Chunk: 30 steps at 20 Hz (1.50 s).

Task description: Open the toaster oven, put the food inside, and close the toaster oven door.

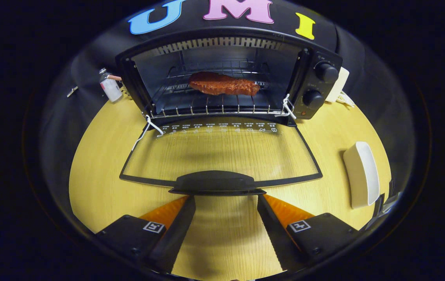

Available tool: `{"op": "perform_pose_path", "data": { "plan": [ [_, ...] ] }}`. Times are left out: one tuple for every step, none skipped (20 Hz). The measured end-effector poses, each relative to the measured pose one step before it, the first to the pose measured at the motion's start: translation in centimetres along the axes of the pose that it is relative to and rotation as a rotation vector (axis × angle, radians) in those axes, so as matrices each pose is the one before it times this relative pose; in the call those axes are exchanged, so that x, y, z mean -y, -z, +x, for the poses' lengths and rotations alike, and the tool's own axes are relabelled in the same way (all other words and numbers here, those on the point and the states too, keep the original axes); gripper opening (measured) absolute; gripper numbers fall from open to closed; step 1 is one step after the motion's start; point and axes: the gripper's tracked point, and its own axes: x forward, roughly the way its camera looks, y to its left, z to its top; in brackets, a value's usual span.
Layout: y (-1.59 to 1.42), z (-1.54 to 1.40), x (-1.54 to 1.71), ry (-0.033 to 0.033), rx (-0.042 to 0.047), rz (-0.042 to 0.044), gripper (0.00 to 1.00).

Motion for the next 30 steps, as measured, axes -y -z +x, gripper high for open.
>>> {"op": "perform_pose_path", "data": {
  "plan": [
    [-0.347, -0.542, 0.017, -0.00221, 0.01389, 0.00333, 0.99],
    [-0.292, -0.556, -0.027, -0.00314, 0.01298, 0.00414, 0.99],
    [-0.344, -0.571, 0.019, -0.00402, 0.01429, -0.00107, 0.98],
    [-0.525, -0.555, -0.029, -0.00488, 0.01871, -0.00721, 0.98],
    [-0.656, -0.552, 0.034, -0.00566, 0.02227, -0.00493, 0.99],
    [-0.685, -0.585, 0.036, -0.00634, 0.01825, -0.00137, 0.99],
    [-0.608, -0.426, -0.025, -0.00872, 0.01588, 0.00453, 0.99],
    [-0.755, -0.448, -0.032, -0.00936, 0.01707, 0.00202, 0.99],
    [-0.81, -0.401, -0.016, -0.00621, 0.02052, -0.00669, 1.0],
    [-0.823, -0.403, -0.019, -0.0012, 0.02717, -0.01008, 1.0],
    [-1.003, -0.355, 0.086, 0.00418, 0.02567, -0.00955, 1.0],
    [-1.15, -0.375, 0.093, 0.00615, 0.0282, -0.00168, 1.0],
    [-1.065, -0.002, -0.043, 0.0021, 0.02298, 0.00318, 1.0],
    [-1.23, -0.029, -0.024, 0.00059, 0.02055, 0.00294, 1.0],
    [-1.163, 0.024, -0.071, -0.00365, 0.01417, 0.00051, 1.0],
    [-1.298, -0.058, -0.033, -0.00402, 0.01807, -0.00243, 1.0],
    [-1.095, -0.073, 0.124, 0.0016, 0.0218, -0.00609, 1.0],
    [-0.831, -0.051, 0.181, 0.00166, 0.01699, -0.00796, 1.0],
    [-0.72, -0.08, 0.093, 0.00196, 0.01427, -0.00589, 1.0],
    [-0.956, -0.093, 0.155, 0.0016, 0.01553, -0.00315, 1.0],
    [-0.545, -0.225, 0.221, 0.00208, 0.01609, 0.00003, 1.0],
    [-0.236, -0.17, 0.271, -0.00189, 0.00992, -0.00003, 1.0],
    [-0.013, -0.379, 0.222, -0.00021, 0.0039, -0.00245, 1.0],
    [-0.048, -0.271, 0.302, -0.00041, 0.00568, -0.00664, 1.0],
    [-0.127, -0.459, 0.311, -0.00136, 0.0097, -0.00321, 1.0],
    [-0.134, -0.328, 0.389, 0.00012, 0.00595, 0.00497, 1.0],
    [-0.098, -0.421, 0.417, 0.00073, 0.00396, 0.01866, 1.0],
    [-0.253, -0.348, 0.489, -0.00004, 0.0056, 0.02744, 1.0],
    [-0.56, -0.447, 0.296, -0.0035, 0.01198, 0.03009, 1.0],
    [-0.825, -0.612, 0.078, -0.01953, 0.02328, 0.03331, 0.99]
  ]
}}
